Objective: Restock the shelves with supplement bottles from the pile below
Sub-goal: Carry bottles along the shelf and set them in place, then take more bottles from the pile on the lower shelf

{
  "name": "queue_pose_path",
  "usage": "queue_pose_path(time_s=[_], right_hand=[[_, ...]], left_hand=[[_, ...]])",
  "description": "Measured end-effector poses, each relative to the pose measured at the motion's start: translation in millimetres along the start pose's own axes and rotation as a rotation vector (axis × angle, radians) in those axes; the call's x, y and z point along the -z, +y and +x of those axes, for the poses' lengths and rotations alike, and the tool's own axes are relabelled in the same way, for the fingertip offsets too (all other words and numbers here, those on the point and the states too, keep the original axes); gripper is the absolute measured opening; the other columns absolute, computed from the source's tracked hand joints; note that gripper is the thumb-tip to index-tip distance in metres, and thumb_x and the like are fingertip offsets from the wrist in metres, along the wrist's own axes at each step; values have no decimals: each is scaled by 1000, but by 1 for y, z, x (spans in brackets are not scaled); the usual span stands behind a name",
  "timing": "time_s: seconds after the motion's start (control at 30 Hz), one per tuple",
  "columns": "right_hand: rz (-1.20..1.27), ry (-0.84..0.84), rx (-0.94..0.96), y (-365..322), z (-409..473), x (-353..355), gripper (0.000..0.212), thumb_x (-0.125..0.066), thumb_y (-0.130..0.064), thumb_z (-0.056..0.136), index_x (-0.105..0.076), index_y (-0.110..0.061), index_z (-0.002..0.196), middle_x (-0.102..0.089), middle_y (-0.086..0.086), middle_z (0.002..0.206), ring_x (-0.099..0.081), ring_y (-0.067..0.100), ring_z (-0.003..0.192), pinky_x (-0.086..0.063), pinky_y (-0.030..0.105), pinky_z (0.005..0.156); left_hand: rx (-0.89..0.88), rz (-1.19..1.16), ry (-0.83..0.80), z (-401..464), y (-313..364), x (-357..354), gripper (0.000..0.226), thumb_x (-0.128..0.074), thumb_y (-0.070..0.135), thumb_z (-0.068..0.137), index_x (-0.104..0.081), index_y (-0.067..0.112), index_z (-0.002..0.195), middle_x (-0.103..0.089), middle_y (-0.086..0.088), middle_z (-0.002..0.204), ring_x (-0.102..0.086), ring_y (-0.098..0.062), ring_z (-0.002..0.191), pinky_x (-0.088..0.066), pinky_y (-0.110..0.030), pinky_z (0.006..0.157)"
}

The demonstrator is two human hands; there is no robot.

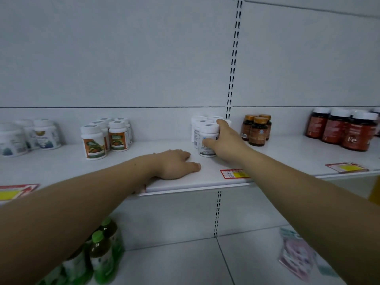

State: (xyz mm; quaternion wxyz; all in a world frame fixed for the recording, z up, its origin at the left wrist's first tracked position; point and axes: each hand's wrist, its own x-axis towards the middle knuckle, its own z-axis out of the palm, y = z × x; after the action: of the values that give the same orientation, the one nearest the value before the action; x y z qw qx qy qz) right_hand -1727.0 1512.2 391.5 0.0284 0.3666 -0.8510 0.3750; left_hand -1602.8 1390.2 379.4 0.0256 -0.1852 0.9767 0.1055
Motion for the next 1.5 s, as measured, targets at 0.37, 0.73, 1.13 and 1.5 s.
queue_pose_path(time_s=[0.37,0.73,1.13,1.5], right_hand=[[-265,38,125,-73,0,20,71,-53,-54,88,-29,-24,147,-31,3,150,-33,24,136,-33,37,103],[-266,-146,453,-295,-24,-109,69,-50,-57,89,-33,-22,146,-34,3,151,-36,24,135,-33,36,104],[-18,-467,990,-626,-185,-351,68,-53,-57,87,-38,-21,143,-39,3,149,-40,25,132,-35,33,100],[-32,-816,1238,-776,-312,-577,68,-50,-54,91,-34,-18,147,-33,6,153,-36,26,136,-33,37,106]], left_hand=[[-6,-124,129,-55,-37,47,69,-49,55,89,-25,27,148,-24,3,155,-28,-19,140,-22,-31,111],[254,-110,349,-229,-215,78,67,-57,52,85,-32,31,144,-33,4,151,-36,-18,135,-28,-29,107],[818,-189,395,-523,-453,47,69,-58,51,86,-30,29,145,-33,3,151,-35,-17,135,-29,-29,106],[1215,-333,412,-669,-620,-20,69,-60,47,87,-31,24,145,-33,2,151,-36,-16,135,-28,-23,104]])
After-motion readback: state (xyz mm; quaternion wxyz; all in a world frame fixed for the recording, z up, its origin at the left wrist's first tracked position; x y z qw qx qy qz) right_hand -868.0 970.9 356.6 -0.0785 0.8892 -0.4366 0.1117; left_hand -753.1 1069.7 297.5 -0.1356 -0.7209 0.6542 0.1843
